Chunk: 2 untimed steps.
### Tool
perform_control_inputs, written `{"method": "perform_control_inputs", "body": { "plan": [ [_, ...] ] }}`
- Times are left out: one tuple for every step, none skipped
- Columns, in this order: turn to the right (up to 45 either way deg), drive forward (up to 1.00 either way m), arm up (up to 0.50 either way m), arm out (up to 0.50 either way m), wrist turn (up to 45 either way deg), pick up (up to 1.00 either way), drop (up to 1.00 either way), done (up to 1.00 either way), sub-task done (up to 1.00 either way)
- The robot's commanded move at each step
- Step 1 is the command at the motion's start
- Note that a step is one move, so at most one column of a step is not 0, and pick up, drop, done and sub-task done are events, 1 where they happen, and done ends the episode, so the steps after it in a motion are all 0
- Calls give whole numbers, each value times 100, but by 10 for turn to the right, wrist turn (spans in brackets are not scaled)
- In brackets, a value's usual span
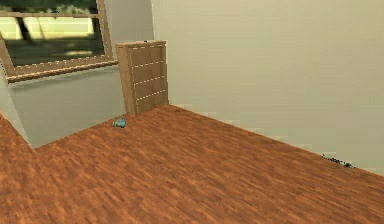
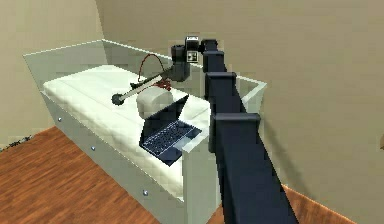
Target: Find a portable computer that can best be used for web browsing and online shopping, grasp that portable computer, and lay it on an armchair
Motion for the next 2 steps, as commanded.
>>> {"method": "perform_control_inputs", "body": {
  "plan": [
    [0,0,0,0,-450,0,0,0,0],
    [0,0,0,0,-120,0,0,0,0]
  ]
}}
